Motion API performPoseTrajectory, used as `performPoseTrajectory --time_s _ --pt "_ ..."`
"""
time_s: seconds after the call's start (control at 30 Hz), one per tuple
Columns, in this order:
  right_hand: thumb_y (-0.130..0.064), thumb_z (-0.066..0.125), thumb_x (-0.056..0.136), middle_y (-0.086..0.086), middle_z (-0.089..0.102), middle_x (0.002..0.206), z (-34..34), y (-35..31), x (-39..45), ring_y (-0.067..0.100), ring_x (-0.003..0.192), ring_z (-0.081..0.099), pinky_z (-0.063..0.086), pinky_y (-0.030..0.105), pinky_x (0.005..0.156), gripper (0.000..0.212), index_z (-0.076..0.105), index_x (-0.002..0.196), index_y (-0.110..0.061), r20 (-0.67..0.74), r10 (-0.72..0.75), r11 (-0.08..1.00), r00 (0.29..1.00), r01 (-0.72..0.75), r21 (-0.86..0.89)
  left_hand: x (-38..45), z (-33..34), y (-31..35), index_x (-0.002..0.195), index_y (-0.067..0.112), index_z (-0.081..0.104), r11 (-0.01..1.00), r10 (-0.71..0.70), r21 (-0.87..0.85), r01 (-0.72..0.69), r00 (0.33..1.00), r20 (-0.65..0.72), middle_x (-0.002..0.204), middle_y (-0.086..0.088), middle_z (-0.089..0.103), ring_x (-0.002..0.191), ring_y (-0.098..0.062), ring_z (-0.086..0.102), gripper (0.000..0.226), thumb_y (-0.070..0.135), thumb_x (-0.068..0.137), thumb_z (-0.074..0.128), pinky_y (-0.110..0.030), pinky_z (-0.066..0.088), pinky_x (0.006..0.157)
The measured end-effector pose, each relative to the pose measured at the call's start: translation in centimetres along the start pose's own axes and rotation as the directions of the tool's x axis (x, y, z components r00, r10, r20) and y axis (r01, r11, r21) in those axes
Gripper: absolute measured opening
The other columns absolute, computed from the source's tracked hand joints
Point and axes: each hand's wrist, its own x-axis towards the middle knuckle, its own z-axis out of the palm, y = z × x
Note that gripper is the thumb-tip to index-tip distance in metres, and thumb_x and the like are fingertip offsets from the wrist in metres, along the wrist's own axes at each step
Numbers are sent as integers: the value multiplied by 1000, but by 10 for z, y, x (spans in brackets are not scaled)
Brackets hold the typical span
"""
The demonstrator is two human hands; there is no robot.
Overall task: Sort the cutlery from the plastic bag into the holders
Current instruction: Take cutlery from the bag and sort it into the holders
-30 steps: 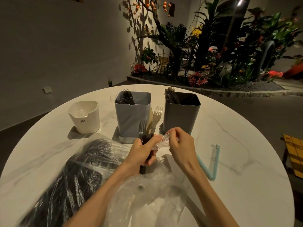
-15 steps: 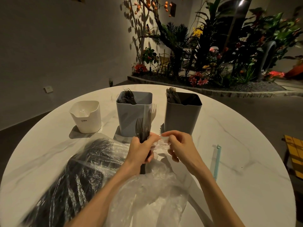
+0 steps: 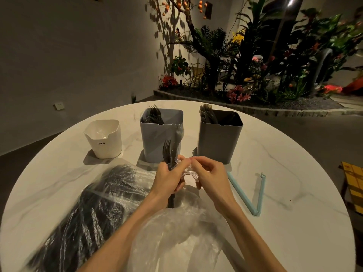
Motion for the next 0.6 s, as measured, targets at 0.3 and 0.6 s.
performPoseTrajectory --time_s 0.3,0.6 --pt "-33 67 94 -15 68 98 -1 4 1 8 85 69 57 18 64 26 56 117 -37 42 38 994 998 -42 105 2 -4 2 83 3 65 999 3 -42 3 990 143 50 -4 41 41 -14 35 41 43 87 73 -25 27 41" --pt "-53 43 101 -9 68 77 1 2 -3 11 77 68 58 24 74 31 68 90 -38 215 -20 984 976 58 -169 7 -7 2 106 3 62 995 102 29 -100 991 -87 68 -4 57 56 -12 50 46 42 86 75 -21 42 47"
